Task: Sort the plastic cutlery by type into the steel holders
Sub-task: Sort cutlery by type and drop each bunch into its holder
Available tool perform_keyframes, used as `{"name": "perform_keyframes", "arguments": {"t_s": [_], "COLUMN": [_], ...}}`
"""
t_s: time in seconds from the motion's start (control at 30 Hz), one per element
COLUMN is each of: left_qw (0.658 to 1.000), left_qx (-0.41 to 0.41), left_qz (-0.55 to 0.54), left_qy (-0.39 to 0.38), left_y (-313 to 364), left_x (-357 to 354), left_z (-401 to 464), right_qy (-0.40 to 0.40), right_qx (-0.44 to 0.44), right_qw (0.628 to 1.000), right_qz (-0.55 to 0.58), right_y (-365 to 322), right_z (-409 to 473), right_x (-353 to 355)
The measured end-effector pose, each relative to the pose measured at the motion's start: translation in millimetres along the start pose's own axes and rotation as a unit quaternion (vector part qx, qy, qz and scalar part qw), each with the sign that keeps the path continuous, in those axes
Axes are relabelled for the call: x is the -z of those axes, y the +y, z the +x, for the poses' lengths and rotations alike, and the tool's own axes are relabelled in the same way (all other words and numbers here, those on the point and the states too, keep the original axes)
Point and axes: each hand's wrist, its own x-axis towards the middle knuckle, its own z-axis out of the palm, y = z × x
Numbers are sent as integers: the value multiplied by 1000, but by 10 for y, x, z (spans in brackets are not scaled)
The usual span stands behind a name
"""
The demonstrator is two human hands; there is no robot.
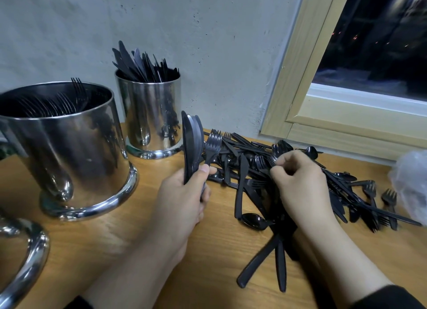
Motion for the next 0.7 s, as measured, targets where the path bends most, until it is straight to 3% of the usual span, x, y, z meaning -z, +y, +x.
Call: {"name": "perform_keyframes", "arguments": {"t_s": [0.13, 0.3, 0.47, 0.7], "left_qw": [1000, 999, 997, 990], "left_qx": [5, 0, -1, -10], "left_qz": [11, 41, 63, 102], "left_qy": [-4, -13, -50, -98], "left_y": [20, 33, 54, 81], "left_x": [-6, -28, -46, -37], "left_z": [-20, -57, -104, -129], "right_qy": [31, -40, -111, -107], "right_qx": [15, 25, 40, 44], "right_qw": [985, 966, 958, 972], "right_qz": [166, 254, 262, 205], "right_y": [-28, -195, -305, -283], "right_z": [-79, -336, -523, -517], "right_x": [-1, -103, -235, -247]}}
